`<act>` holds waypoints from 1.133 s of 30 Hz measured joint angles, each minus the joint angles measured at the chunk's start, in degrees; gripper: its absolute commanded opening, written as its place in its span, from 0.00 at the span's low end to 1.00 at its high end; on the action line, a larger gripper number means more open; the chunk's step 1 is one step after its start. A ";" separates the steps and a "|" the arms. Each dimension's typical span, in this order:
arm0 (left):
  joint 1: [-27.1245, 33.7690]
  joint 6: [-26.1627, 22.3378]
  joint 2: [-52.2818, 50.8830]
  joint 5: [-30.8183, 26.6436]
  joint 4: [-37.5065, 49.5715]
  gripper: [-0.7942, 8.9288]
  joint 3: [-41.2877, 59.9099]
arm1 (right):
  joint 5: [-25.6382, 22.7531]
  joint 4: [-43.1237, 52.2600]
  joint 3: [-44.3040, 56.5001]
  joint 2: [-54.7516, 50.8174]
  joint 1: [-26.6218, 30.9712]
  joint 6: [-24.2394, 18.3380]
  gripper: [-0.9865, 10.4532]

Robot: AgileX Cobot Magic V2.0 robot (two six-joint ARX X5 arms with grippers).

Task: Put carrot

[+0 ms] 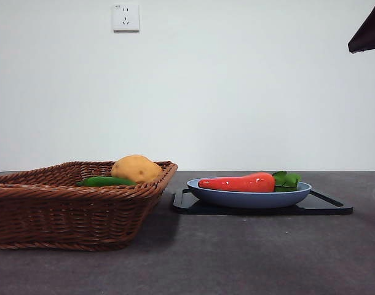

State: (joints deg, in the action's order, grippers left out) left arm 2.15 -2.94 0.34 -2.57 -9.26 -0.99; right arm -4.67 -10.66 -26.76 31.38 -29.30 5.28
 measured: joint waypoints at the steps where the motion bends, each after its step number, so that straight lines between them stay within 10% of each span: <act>1: 0.00 -0.02 0.00 0.00 0.00 0.09 0.00 | -0.02 0.00 0.00 0.00 0.02 0.00 0.09; 23: 0.00 -0.02 0.00 -0.02 0.00 0.09 0.00 | -2.73 -2.95 0.07 -6.71 1.07 -3.85 0.09; 34: 0.00 -0.02 0.00 0.00 0.00 0.09 0.00 | -2.71 -0.37 13.84 -23.21 15.32 -4.87 0.09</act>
State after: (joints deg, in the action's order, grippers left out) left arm 2.15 -2.96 0.34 -2.57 -9.26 -0.99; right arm -7.38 -11.03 -12.93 8.16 -13.98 0.40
